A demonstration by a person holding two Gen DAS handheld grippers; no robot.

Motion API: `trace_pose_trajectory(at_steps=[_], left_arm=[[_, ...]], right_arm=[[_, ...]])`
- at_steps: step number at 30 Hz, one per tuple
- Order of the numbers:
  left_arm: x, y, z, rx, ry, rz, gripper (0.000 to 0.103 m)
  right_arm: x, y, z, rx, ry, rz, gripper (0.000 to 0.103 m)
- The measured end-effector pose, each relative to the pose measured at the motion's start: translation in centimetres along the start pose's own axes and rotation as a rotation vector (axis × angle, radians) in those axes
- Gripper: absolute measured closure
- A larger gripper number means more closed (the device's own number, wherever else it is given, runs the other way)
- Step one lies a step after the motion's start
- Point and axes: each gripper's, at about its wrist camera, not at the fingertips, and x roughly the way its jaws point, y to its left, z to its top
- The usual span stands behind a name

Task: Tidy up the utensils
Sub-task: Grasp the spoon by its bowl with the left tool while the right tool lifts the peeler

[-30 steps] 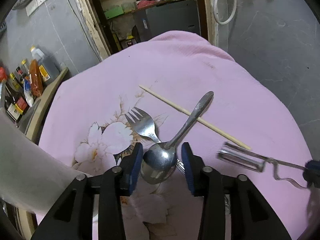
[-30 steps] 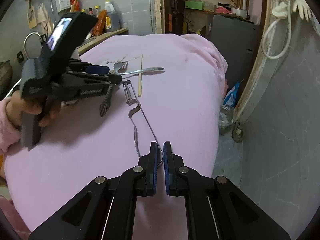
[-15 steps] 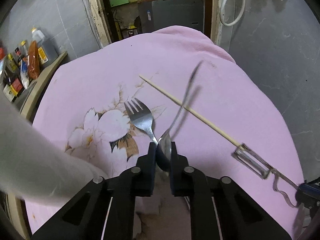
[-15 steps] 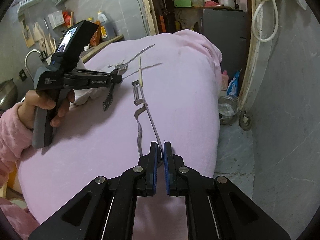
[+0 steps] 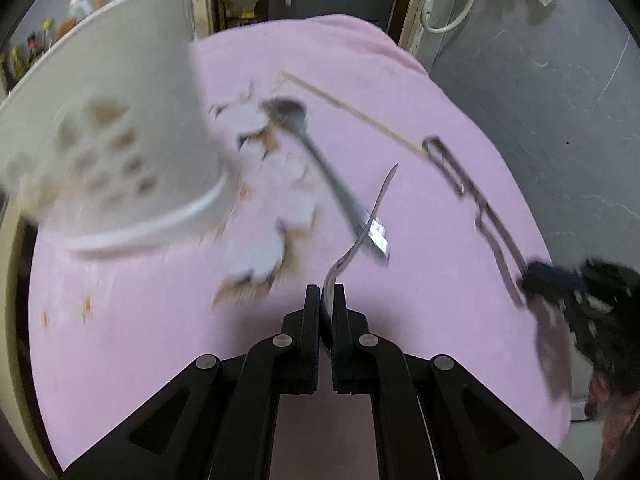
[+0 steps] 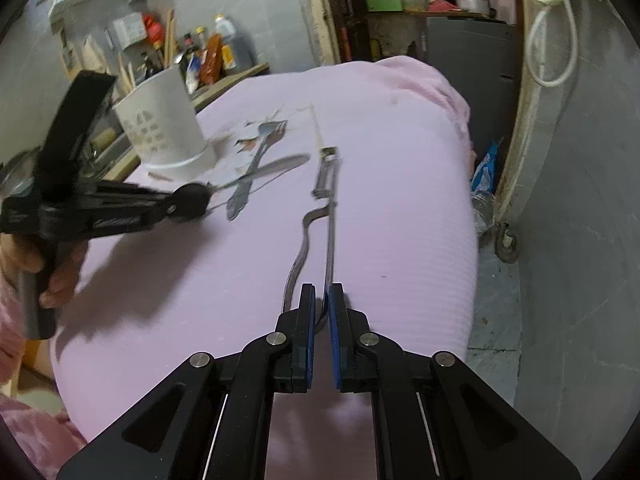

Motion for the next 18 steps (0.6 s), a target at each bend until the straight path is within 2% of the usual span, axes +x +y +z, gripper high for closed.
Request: trace_pose_trajectory(at_steps=[4, 6, 12, 15, 17, 18], left_arm=[[-1.9, 1.2, -1.7, -0.023, 0.002, -0.023, 0.100], [-2.9, 1.5, -2.4, -0.019, 0.005, -0.021, 0.100], [-3.9, 1.2, -3.2, 0.052, 0.004, -0.018, 0.097], [-4.2, 1.0, -3.4, 0.090, 0.006, -0.013, 0.084], [-4.5, 0.5, -3.3, 0.129, -0.008, 0.005, 0.071], [-4.7, 0.0, -3.1, 0.161, -0.022, 0.021, 0.071]], right_arm=[[0.5, 0.0, 1.0, 0.001, 0.004, 0.006, 0.088], [0.8, -0.1, 1.8, 0.002, -0.003, 0.010, 0.079], [3.0, 0.0, 4.8, -0.036, -0.002, -0.025, 0.079], [4.3, -0.2, 5.7, -0.040, 0.015, -0.038, 0.079], [4.7, -0.2, 6.1, -0.048, 0.016, -0.048, 0.079], [4.7, -0.2, 6.3, -0.052, 0.017, -0.052, 0.079]])
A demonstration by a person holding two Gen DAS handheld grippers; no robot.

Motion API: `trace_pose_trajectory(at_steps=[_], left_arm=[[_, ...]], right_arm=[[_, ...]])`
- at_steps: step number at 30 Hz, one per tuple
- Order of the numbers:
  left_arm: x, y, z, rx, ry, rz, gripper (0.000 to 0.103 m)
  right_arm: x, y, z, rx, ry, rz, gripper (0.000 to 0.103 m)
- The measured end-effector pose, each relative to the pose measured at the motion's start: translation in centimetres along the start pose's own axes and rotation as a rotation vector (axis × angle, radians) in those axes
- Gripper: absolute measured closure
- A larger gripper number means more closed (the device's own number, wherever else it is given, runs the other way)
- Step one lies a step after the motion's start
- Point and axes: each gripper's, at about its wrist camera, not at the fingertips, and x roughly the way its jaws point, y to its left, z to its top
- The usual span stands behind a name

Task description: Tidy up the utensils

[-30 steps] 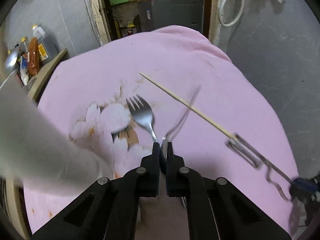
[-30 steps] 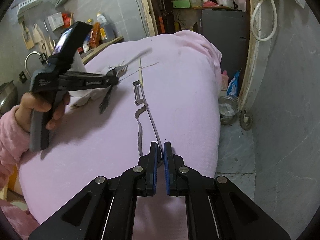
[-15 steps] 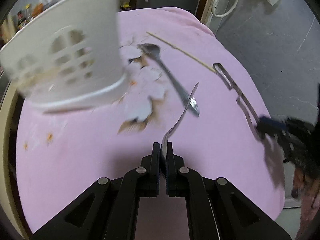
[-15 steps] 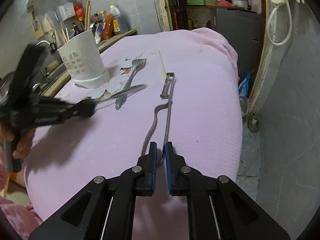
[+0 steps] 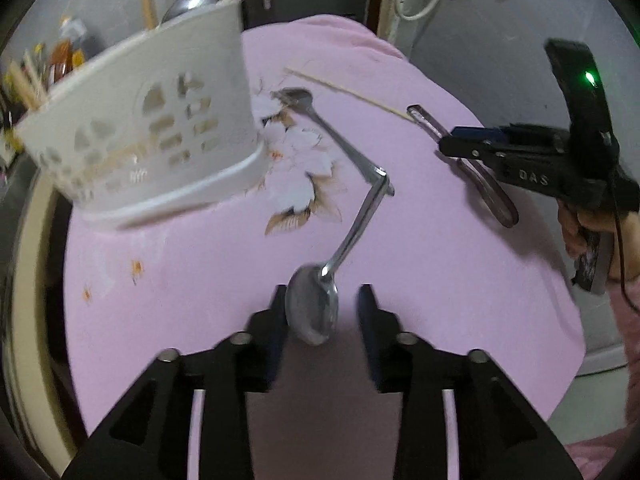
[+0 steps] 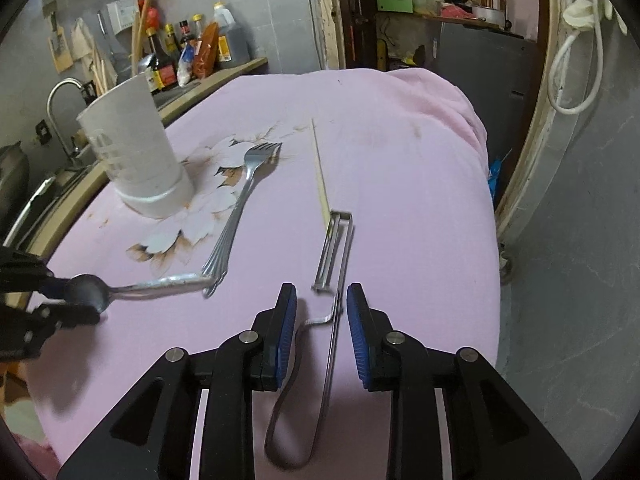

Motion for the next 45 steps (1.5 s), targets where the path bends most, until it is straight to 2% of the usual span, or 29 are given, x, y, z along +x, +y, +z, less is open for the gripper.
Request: trace_pose_trajectory(at_steps=[4, 6, 9, 12, 15, 19, 21, 23, 26, 29, 33, 39, 45], left_arm=[[0.3, -1.0, 0.3, 0.079, -0.010, 0.029, 0.071], [1.7, -0.9, 1.2, 0.104, 0.005, 0.037, 0.071], [3.5, -1.0, 2.3, 0.137, 0.040, 0.007, 0.071], [4.0, -1.5, 2.6, 0.195, 0.043, -0.004, 0.071], [4.6, -1.9, 3.0, 0.243, 0.058, 0.006, 0.071], [5.2, -3.1, 3.1, 0.320, 0.082, 0.009, 0.091], [5.4, -3.6, 3.0, 0.345, 0.081, 0.028, 0.095], [5.6, -3.5, 3.0, 0.323, 0.068, 0.039, 0.097], [5.5, -2.2, 3.2, 0.204, 0.036, 0.002, 0.098], [5.0, -0.3, 2.8, 0.075, -0.017, -0.035, 0.098], [3.0, 2.0, 1.4, -0.064, -0.140, -0.072, 0.098], [-0.1, 2.9, -0.6, -0.132, -0.362, -0.040, 0.098], [-2.6, 3.2, -1.0, -0.182, -0.557, -0.007, 0.098]], right_arm=[[0.1, -0.2, 0.1, 0.001, 0.000, -0.006, 0.079], [0.2, -0.3, 0.1, 0.005, 0.001, -0.007, 0.079], [0.2, -0.2, 0.4, 0.001, 0.008, -0.013, 0.079], [0.3, 0.0, 0.6, -0.010, 0.017, -0.024, 0.079], [0.5, 0.0, 0.7, -0.021, 0.025, -0.031, 0.079], [1.1, 0.2, 0.9, -0.027, 0.040, -0.046, 0.079], [1.4, 0.4, 1.1, -0.052, 0.055, -0.061, 0.078], [1.9, 0.8, 1.5, -0.082, 0.070, -0.080, 0.078], [2.1, 0.8, 1.7, -0.066, 0.066, -0.088, 0.080], [1.7, 0.6, 1.2, -0.044, 0.038, -0.090, 0.085], [0.4, 0.6, 0.5, -0.011, -0.033, -0.063, 0.089], [-3.7, 2.9, -1.9, -0.011, -0.286, -0.046, 0.089], [-7.2, 6.5, -3.1, -0.093, -0.525, -0.154, 0.090]])
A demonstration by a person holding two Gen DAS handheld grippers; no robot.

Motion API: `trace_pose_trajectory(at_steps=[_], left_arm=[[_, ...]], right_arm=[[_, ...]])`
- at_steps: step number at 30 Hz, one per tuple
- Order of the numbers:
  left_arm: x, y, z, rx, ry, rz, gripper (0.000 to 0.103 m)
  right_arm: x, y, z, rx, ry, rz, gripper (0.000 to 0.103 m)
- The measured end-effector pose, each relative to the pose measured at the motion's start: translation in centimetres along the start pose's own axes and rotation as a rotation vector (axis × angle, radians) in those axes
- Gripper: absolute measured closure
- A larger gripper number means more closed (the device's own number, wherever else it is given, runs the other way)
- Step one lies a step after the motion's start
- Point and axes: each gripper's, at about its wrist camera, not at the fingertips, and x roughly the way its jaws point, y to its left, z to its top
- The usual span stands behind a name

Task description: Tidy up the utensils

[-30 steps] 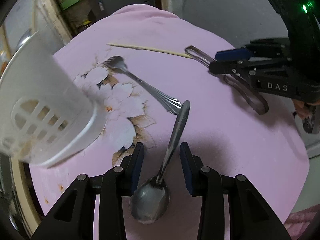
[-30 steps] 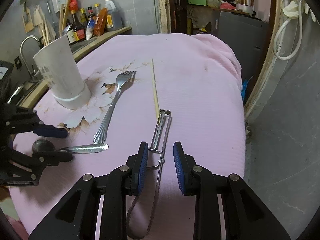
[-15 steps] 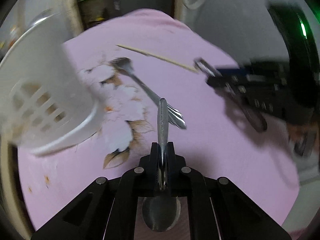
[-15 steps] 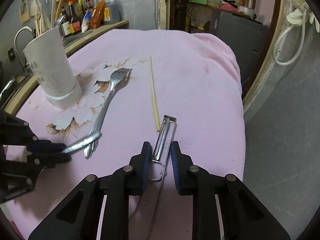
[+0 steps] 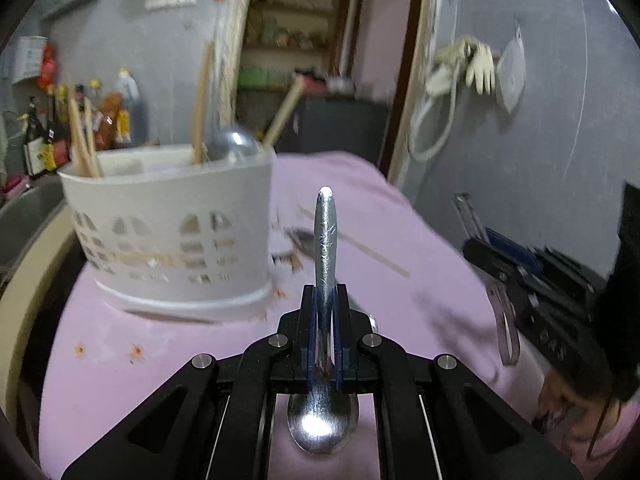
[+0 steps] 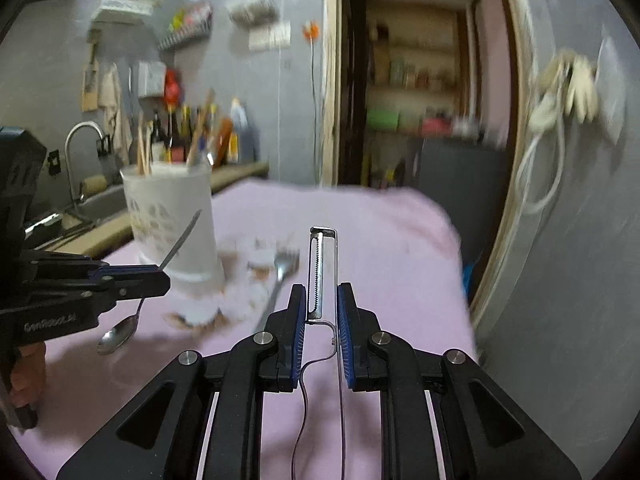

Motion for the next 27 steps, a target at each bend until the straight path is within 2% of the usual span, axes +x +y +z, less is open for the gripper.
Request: trace_pose_trajectory(at_steps=[4, 7, 12, 19, 23, 25, 27], left_arm=[[-1.7, -0.4, 0.2, -0.012, -0.116, 0.033, 0.098], [-2.2, -0.7, 0.4, -0.008, -0.177, 0.052, 0.098], [-4.1, 0.5, 2.2, -0.032, -0.278, 0.082, 0.098], [-6.9, 4.1, 5.9, -0.078, -0.432, 0.137, 0.098], [-7.5, 7.0, 7.9, -0.102, -0.496, 0.166, 0.098], [-7.7, 8.9, 8.9, -0.125, -0.530, 0.146, 0.098], [-7.7, 11.3, 9.8, -0.166, -0.567, 0.094, 0.098]], right_arm=[[-0.9, 1.1, 0.6, -0.015, -0.114, -0.041, 0.090], [-1.2, 1.6, 1.4, -0.005, -0.179, -0.045, 0.090], [-1.8, 2.7, 3.8, 0.006, -0.335, -0.049, 0.090], [-1.7, 4.4, 7.7, 0.003, -0.510, -0.043, 0.090], [-0.5, 5.7, 9.7, 0.013, -0.562, -0.010, 0.090], [0.3, 6.4, 10.9, 0.037, -0.590, 0.023, 0.090], [1.0, 6.7, 11.8, 0.068, -0.607, 0.060, 0.090]])
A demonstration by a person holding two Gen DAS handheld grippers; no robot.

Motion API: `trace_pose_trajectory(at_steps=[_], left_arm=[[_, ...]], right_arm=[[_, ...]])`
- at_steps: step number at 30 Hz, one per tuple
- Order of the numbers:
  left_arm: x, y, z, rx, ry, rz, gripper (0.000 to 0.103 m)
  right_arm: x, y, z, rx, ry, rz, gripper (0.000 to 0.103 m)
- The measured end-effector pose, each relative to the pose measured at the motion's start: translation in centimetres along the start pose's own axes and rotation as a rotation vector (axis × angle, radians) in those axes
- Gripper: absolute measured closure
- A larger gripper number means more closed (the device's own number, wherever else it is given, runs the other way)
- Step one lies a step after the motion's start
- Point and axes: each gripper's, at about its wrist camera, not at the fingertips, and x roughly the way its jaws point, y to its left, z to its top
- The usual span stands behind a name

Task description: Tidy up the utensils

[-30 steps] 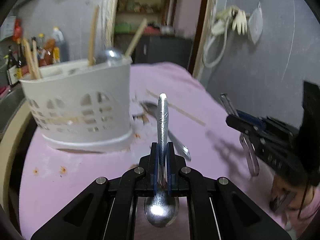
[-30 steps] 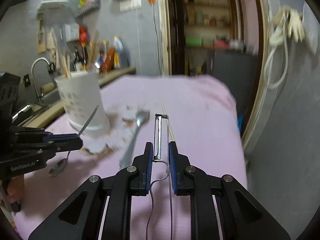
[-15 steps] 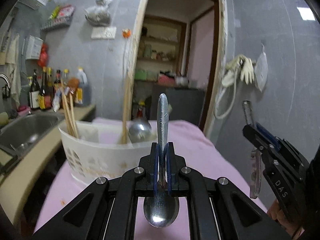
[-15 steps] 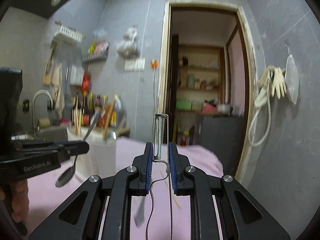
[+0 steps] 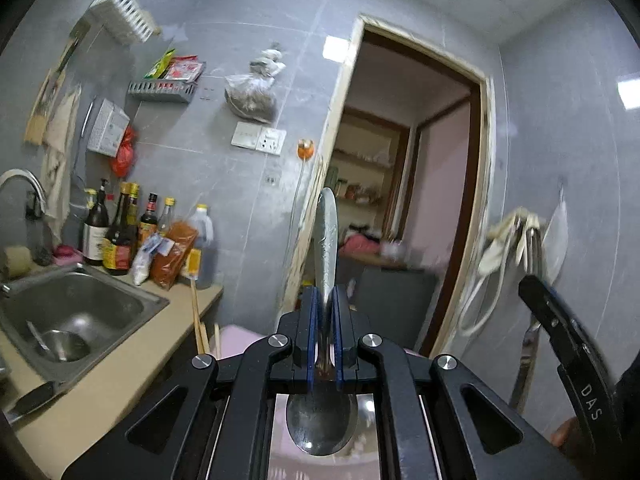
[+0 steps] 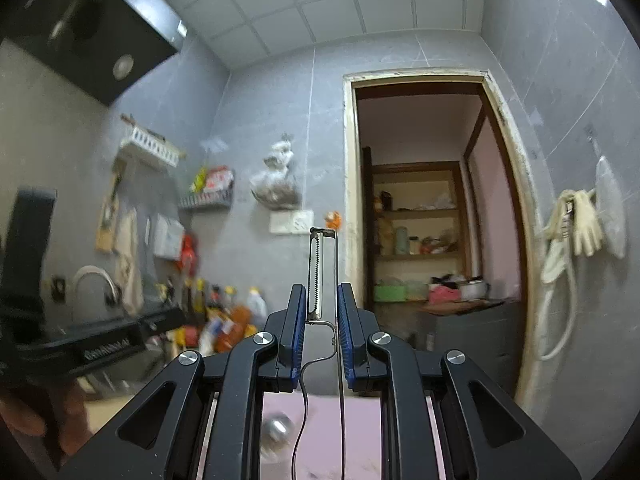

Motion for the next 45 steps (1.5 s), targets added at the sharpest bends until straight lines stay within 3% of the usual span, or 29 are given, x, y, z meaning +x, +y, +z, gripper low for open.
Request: trace_pose_trajectory(at_steps=[9, 19, 25, 37, 45], left_arm=[[3.3, 6.8, 1.6, -0.146, -0.048, -0.015, 0.098], [3.6, 10.1, -0.2, -0.301, -0.024, -0.018, 0.098], [3.5, 9.5, -1.2, -0.260, 0.004, -0.008, 0.098], [2.6, 6.4, -4.3, -0.091, -0.008, 0.050, 0.098], [2.3, 6.3, -5.5, -0.083, 0.041, 0.065, 0.098]], right_arm=[[5.3, 1.5, -0.9, 0.109, -0.074, 0.042, 0.089], [7.1, 0.4, -4.0, 0.191, -0.036, 0.078, 0.089], [7.1, 0.2, -5.6, 0.215, -0.025, 0.091, 0.089], [7.0, 1.5, -8.3, 0.135, 0.042, 0.058, 0.089], [7.0, 2.3, -9.0, 0.107, 0.071, 0.063, 0.088]])
